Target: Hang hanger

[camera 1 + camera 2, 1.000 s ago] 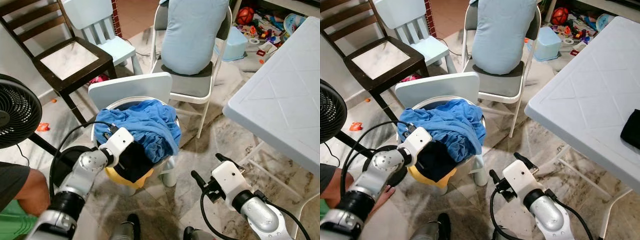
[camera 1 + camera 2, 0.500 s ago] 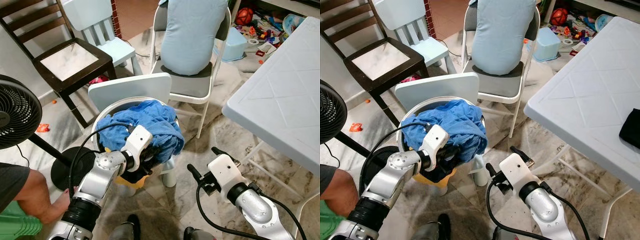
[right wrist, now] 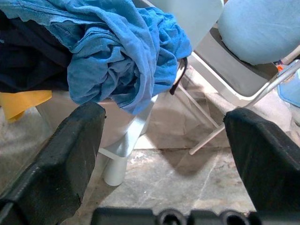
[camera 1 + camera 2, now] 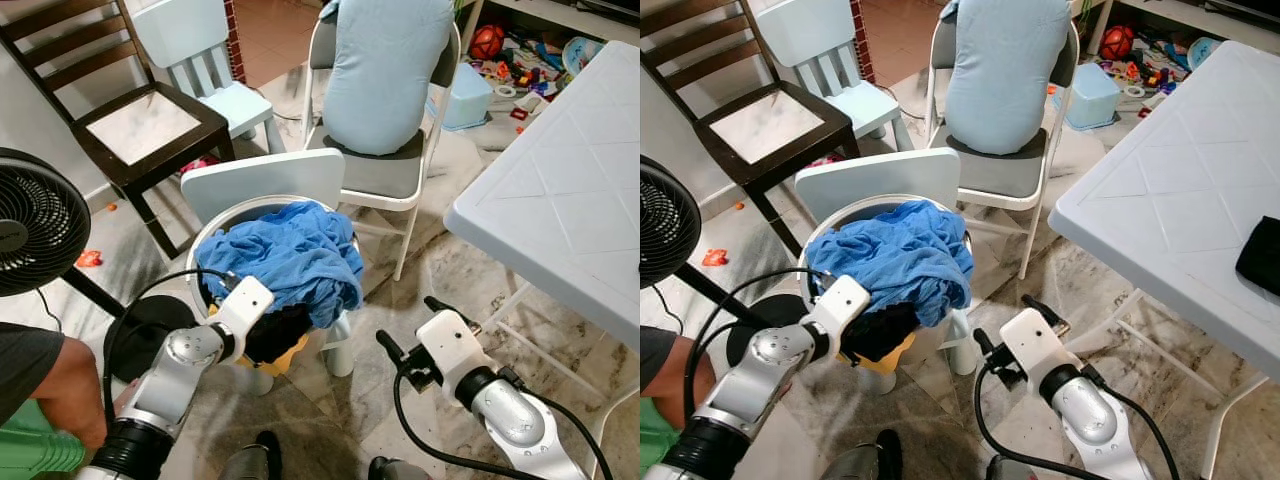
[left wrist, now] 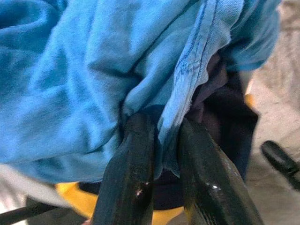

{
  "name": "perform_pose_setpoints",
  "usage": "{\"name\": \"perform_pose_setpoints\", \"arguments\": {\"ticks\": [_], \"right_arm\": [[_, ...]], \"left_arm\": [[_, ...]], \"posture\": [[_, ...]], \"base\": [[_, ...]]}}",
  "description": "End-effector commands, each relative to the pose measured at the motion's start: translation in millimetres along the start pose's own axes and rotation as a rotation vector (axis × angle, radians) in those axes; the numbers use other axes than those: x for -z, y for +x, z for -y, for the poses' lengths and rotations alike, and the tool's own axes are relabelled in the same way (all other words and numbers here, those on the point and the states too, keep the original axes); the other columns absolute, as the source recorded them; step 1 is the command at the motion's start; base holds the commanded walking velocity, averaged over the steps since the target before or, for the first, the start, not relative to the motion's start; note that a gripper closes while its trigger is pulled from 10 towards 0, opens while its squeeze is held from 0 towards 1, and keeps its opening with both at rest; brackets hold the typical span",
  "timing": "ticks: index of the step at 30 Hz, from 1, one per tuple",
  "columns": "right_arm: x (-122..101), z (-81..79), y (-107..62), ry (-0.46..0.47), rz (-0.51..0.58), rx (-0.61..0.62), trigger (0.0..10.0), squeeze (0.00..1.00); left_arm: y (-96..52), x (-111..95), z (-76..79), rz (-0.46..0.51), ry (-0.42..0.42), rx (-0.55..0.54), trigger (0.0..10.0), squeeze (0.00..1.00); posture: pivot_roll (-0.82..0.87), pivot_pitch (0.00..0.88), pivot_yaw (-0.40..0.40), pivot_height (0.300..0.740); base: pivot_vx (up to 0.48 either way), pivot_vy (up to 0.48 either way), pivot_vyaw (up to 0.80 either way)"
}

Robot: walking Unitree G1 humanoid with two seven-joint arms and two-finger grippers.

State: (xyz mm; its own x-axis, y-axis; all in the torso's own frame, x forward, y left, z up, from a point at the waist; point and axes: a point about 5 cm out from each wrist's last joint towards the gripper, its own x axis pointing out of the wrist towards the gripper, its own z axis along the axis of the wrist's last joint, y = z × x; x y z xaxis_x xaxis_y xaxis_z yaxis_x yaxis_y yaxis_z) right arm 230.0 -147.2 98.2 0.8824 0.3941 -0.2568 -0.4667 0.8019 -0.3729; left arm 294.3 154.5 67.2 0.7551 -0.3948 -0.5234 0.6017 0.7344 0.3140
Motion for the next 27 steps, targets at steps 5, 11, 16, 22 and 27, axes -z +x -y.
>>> {"name": "perform_pose_setpoints", "arguments": {"ticks": [5, 11, 16, 22, 27], "right_arm": [[3, -0.4, -0.1, -0.001, -0.005, -0.003, 10.0, 0.0], [3, -1.3, 0.8, 0.002, -0.004, -0.004, 10.0, 0.0], [3, -1.7, 0.7, 0.004, -0.005, -0.003, 10.0, 0.0], [4, -2.4, 1.3, 0.007, -0.005, -0.001, 10.0, 0.0], [4, -3.1, 1.0, 0.01, -0.004, 0.001, 10.0, 0.0]], "left_arm": [[-4.3, -2, 6.1, 0.016, 0.092, -0.01, 10.0, 0.0], [-1.7, -1, 7.0, 0.012, 0.107, -0.006, 10.0, 0.0], [1.7, 2, 3.8, -0.009, 0.141, 0.0, 10.0, 0.0], [9.0, 4, -2.8, -0.015, 0.159, -0.012, 10.0, 0.0], [14.0, -2, -6.5, 0.023, 0.152, -0.006, 0.0, 0.0]], "posture": [[-0.1, 0.157, 0.026, 0.74], [-0.1, 0.158, 0.026, 0.74], [-0.1, 0.159, 0.028, 0.74], [-0.11, 0.158, 0.032, 0.74], [-0.11, 0.157, 0.032, 0.74]], "base": [[0.0, 0.0, 0.0], [0.0, 0.0, 0.0], [0.0, 0.0, 0.0], [0.0, 0.0, 0.0], [0.0, 0.0, 0.0]]}}
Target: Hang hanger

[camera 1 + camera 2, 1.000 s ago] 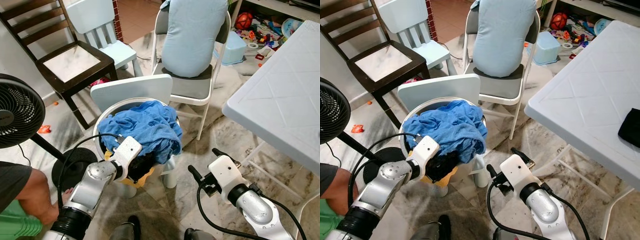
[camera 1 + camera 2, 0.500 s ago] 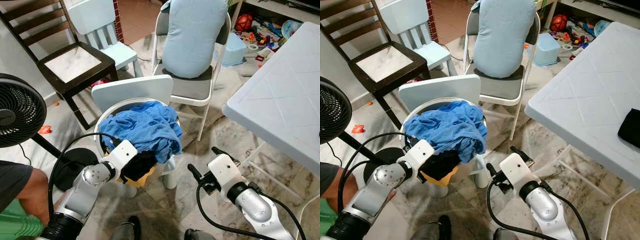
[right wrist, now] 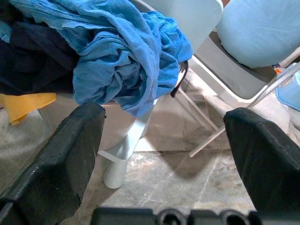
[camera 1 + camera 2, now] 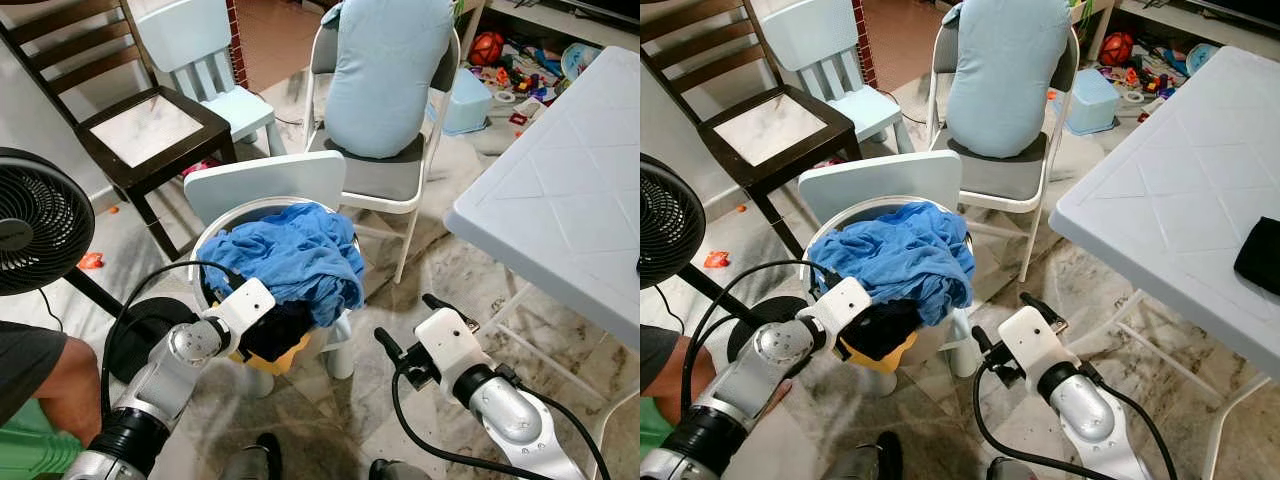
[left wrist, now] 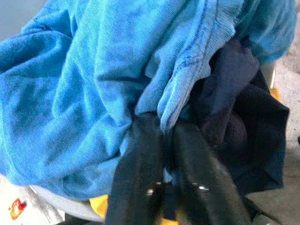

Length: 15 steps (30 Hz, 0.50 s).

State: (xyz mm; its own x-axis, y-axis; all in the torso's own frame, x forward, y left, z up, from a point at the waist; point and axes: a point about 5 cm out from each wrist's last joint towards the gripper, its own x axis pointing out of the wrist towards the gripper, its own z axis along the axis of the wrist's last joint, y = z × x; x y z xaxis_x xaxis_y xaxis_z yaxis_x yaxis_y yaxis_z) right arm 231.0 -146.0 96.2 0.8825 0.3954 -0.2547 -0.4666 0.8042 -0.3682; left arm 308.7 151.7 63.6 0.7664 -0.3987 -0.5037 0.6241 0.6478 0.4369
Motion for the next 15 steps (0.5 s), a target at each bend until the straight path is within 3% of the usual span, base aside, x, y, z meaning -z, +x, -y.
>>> {"name": "perform_pose_setpoints", "arguments": {"ticks": [1, 7, 15], "right_arm": [[2, -2.1, -0.9, 0.004, -0.007, 0.001, 10.0, 0.0], [2, -1.2, -1.4, 0.001, -0.005, 0.004, 10.0, 0.0], [3, 0.5, 0.1, 0.001, -0.006, 0.013, 10.0, 0.0]], "left_arm": [[1.9, 0, -1.4, 0.013, 0.002, 0.003, 0.0, 0.0], [7.5, -6, -0.8, 0.057, 0.011, 0.002, 0.0, 0.0], [4.3, -32, -7.8, 0.222, -0.062, -0.057, 0.0, 0.0]], "posture": [[-0.11, 0.156, 0.033, 0.74], [-0.12, 0.154, 0.034, 0.74], [-0.1, 0.132, 0.03, 0.74]], "base": [[0.0, 0.0, 0.0], [0.0, 0.0, 0.0], [0.0, 0.0, 0.0]]}}
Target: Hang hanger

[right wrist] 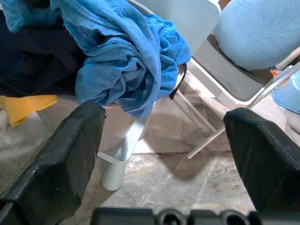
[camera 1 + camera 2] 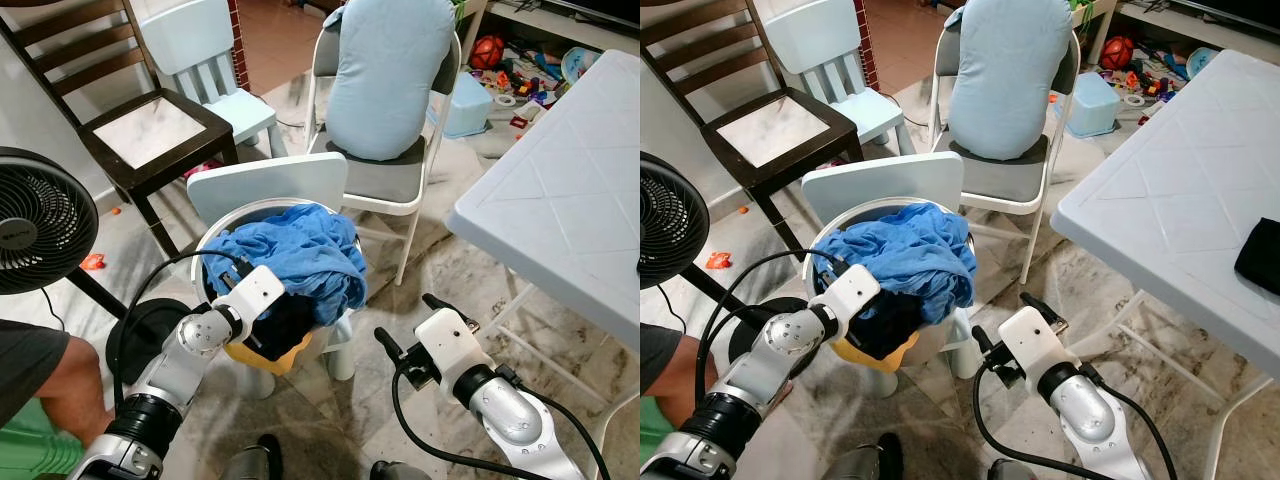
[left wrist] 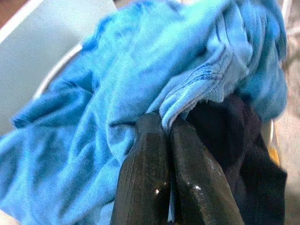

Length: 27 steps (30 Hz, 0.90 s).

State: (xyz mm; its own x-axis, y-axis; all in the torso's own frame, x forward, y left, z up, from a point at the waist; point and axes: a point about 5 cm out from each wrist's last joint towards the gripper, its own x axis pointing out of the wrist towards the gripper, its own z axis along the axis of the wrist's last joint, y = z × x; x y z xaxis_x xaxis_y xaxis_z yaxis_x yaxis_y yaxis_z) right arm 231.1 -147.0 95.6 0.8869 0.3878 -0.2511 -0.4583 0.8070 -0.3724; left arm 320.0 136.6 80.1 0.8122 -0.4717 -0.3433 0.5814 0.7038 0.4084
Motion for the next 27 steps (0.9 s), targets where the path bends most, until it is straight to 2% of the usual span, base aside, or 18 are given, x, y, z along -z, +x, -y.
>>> {"name": "perform_pose_setpoints", "arguments": {"ticks": [1, 3, 4, 6, 11, 12, 13, 18, 22, 25, 26, 27], "right_arm": [[2, -0.6, 1.1, 0.004, -0.004, 0.003, 10.0, 0.0], [2, -0.8, 2.0, 0.004, -0.002, 0.001, 10.0, 0.0], [1, -1.0, 3.8, 0.003, 0.002, -0.001, 10.0, 0.0], [1, -0.9, 4.3, 0.003, 0.003, -0.001, 10.0, 0.0], [1, 1.9, 7.3, -0.004, 0.009, -0.003, 10.0, 0.0], [1, 2.6, 8.6, -0.005, 0.01, -0.001, 10.0, 0.0], [1, 2.7, 9.0, -0.005, 0.01, -0.001, 10.0, 0.0], [-2, -1.4, 14.6, -0.004, 0.025, -0.014, 10.0, 0.0], [-2, -2.9, 15.5, -0.003, 0.028, -0.018, 10.0, 0.0], [-1, -1.6, 14.2, -0.001, 0.027, -0.014, 10.0, 0.0], [-1, -1.6, 14.2, -0.001, 0.027, -0.014, 10.0, 0.0], [0, -0.9, 13.0, 0.0, 0.025, -0.011, 10.0, 0.0]], "left_arm": [[-0.4, -12, -3.5, 0.06, -0.007, -0.01, 0.0, 0.0], [-0.3, -14, -3.6, 0.071, -0.015, -0.01, 0.0, 0.0], [-1.1, -21, -4.1, 0.105, -0.056, -0.02, 0.0, 0.0], [-1.8, -24, -4.2, 0.118, -0.072, -0.025, 0.0, 0.0], [-15.1, -56, 0.5, 0.28, -0.259, -0.039, 0.0, 0.0], [-21.2, -68, 0.6, 0.345, -0.297, -0.043, 0.0, 0.0], [-23.0, -72, 0.4, 0.364, -0.304, -0.044, 0.0, 0.0], [-32.1, -103, -16.1, 0.497, -0.361, -0.087, 0.0, 0.0], [-33.4, -85, -14.1, 0.403, -0.349, -0.093, 0.0, 0.0], [-36.7, -53, 1.4, 0.262, -0.351, -0.031, 0.0, 0.0], [-36.7, -53, 1.4, 0.262, -0.351, -0.031, 0.0, 0.0], [-41.7, -30, 15.6, 0.156, -0.372, 0.052, 0.0, 0.0]], "posture": [[-0.1, 0.132, 0.03, 0.74], [-0.1, 0.126, 0.028, 0.74], [-0.09, 0.121, 0.024, 0.74], [-0.09, 0.119, 0.023, 0.74], [-0.07, 0.102, 0.013, 0.74], [-0.07, 0.101, 0.011, 0.74], [-0.07, 0.101, 0.011, 0.74], [-0.05, 0.094, 0.006, 0.74], [-0.05, 0.092, 0.008, 0.74], [-0.06, 0.097, 0.013, 0.74], [-0.06, 0.097, 0.013, 0.74], [-0.06, 0.102, 0.014, 0.74]], "base": [[0.0, 0.0, 0.0], [0.0, 0.0, 0.0], [0.0, 0.0, 0.0], [0.0, 0.0, 0.0], [0.0, 0.0, 0.0], [0.0, 0.0, 0.0], [0.0, 0.0, 0.0], [0.0, 0.0, 0.0], [0.0, 0.0, 0.0], [0.0, 0.0, 0.0], [0.0, 0.0, 0.0], [0.0, 0.0, 0.0]]}}
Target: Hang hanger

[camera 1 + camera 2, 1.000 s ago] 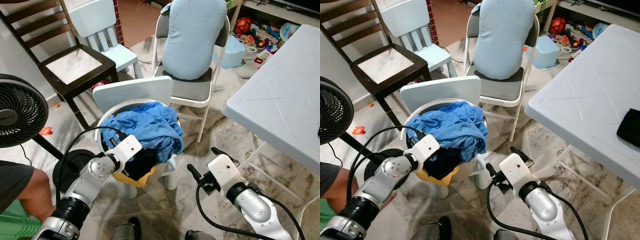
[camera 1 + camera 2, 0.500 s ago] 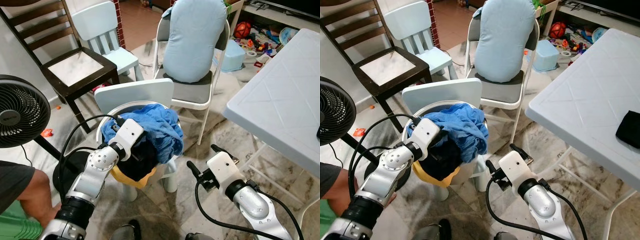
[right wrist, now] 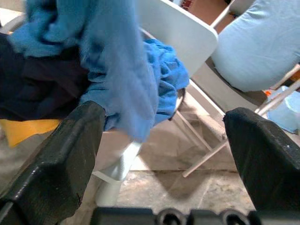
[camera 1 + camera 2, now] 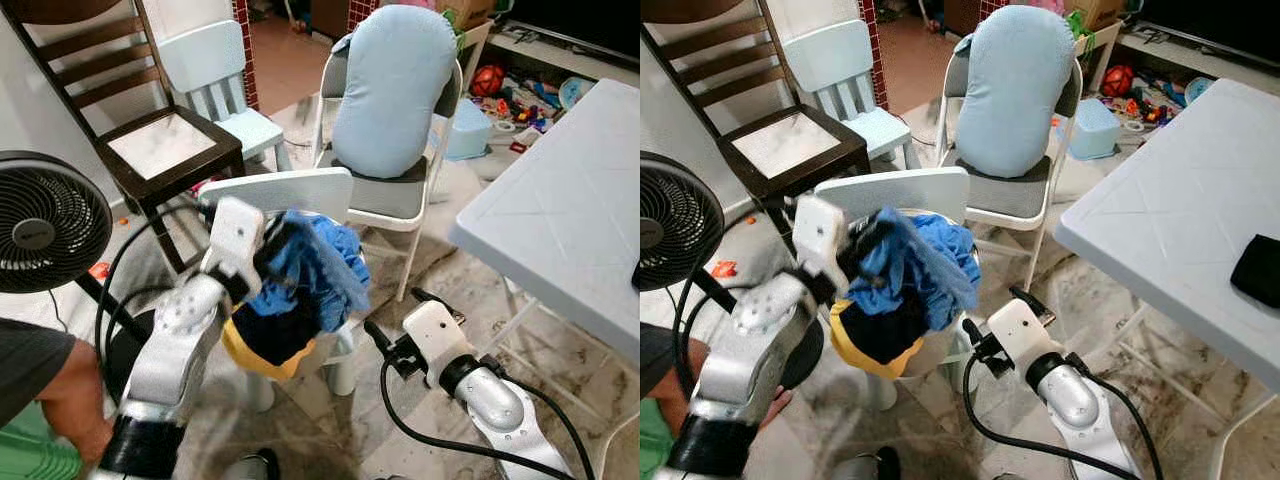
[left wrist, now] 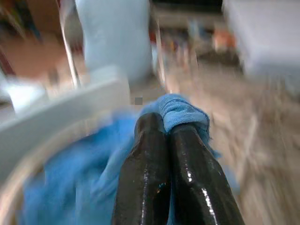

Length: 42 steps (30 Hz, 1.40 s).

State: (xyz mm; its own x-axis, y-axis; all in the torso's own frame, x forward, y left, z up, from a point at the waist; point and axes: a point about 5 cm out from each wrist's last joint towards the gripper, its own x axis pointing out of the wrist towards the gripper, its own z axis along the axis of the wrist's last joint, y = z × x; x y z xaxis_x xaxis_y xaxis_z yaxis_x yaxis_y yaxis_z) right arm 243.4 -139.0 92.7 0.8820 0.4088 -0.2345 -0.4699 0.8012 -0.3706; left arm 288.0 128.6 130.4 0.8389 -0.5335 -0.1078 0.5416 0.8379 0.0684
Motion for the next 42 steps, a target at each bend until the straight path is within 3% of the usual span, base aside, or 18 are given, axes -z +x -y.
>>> {"name": "perform_pose_setpoints", "arguments": {"ticks": [1, 4, 6, 10, 18, 19, 20, 21, 22, 23, 24, 34, 40, 41, 42], "right_arm": [[1, 1.0, -1.7, 0.002, 0.001, 0.002, 10.0, 0.0], [2, 0.4, -2.4, 0.003, 0.0, 0.003, 10.0, 0.0], [2, 0.4, -2.5, 0.003, 0.0, 0.003, 10.0, 0.0], [2, -0.3, -1.7, 0.005, 0.001, -0.001, 10.0, 0.0], [1, 0.0, -1.2, 0.003, 0.002, -0.005, 10.0, 0.0], [2, 0.0, -1.2, 0.002, 0.001, -0.005, 10.0, 0.0], [2, 0.0, -1.2, 0.002, 0.001, -0.005, 10.0, 0.0], [2, -0.1, -0.9, 0.001, 0.001, -0.006, 10.0, 0.0], [2, -0.1, -0.7, 0.001, 0.002, -0.005, 10.0, 0.0], [1, -0.1, -0.6, 0.001, 0.002, -0.005, 10.0, 0.0], [1, 0.0, -0.5, 0.002, 0.003, -0.004, 10.0, 0.0], [3, -0.4, -2.1, 0.006, -0.002, 0.004, 10.0, 0.0], [3, -1.6, -2.8, 0.012, -0.003, 0.006, 10.0, 0.0], [4, -1.4, -3.8, 0.012, -0.005, 0.008, 10.0, 0.0], [4, -1.3, -4.0, 0.012, -0.005, 0.009, 10.0, 0.0]], "left_arm": [[-6.4, 17, 5.8, -0.102, -0.01, 0.058, 0.0, 0.0], [-25.3, 42, 7.6, -0.252, -0.002, 0.112, 0.0, 0.0], [-28.1, 45, 7.3, -0.277, -0.005, 0.113, 0.0, 0.0], [-49.5, 62, 4.6, -0.408, 0.043, 0.122, 0.0, 0.0], [-64.7, 73, 1.5, -0.53, 0.129, 0.132, 0.0, 0.0], [-66.7, 76, 1.6, -0.55, 0.146, 0.139, 4.4, 0.0], [-66.7, 76, 1.6, -0.55, 0.146, 0.139, 4.4, 0.0], [-67.6, 78, 1.5, -0.563, 0.158, 0.145, 10.0, 0.0], [-67.3, 79, 0.9, -0.568, 0.17, 0.142, 10.0, 0.0], [-66.8, 79, 0.3, -0.57, 0.182, 0.137, 10.0, 0.42], [-65.7, 80, 0.2, -0.577, 0.185, 0.132, 10.0, 1.0], [-60.1, 78, -1.0, -0.602, 0.248, 0.174, 10.0, 1.0], [-45.3, 65, -15.8, -0.537, 0.282, 0.058, 10.0, 1.0], [-37.4, 55, -14.6, -0.456, 0.232, 0.04, 10.0, 0.53], [-35.4, 52, -14.1, -0.433, 0.218, 0.038, 10.0, 0.0]], "posture": [[-0.06, 0.102, 0.014, 0.74], [-0.06, 0.106, 0.015, 0.74], [-0.06, 0.106, 0.015, 0.74], [-0.05, 0.111, 0.013, 0.74], [-0.05, 0.115, 0.011, 0.74], [-0.05, 0.115, 0.011, 0.74], [-0.05, 0.115, 0.011, 0.74], [-0.05, 0.116, 0.014, 0.74], [-0.05, 0.115, 0.014, 0.74], [-0.05, 0.115, 0.013, 0.74], [-0.05, 0.116, 0.015, 0.74], [-0.05, 0.119, 0.022, 0.74], [-0.06, 0.122, 0.026, 0.74], [-0.06, 0.119, 0.027, 0.74], [-0.06, 0.119, 0.027, 0.74]], "base": [[0.0, 0.0, 0.0], [0.0, 0.0, 0.0], [0.0, 0.0, 0.0], [0.0, 0.0, 0.0], [0.0, 0.0, 0.0], [0.0, 0.0, 0.0], [0.0, 0.0, 0.0], [0.0, 0.0, 0.0], [0.0, 0.0, 0.0], [0.0, 0.0, 0.0], [0.0, 0.0, 0.0], [0.0, 0.0, 0.0], [0.0, 0.0, 0.0], [0.0, 0.0, 0.0], [0.0, 0.0, 0.0]]}}
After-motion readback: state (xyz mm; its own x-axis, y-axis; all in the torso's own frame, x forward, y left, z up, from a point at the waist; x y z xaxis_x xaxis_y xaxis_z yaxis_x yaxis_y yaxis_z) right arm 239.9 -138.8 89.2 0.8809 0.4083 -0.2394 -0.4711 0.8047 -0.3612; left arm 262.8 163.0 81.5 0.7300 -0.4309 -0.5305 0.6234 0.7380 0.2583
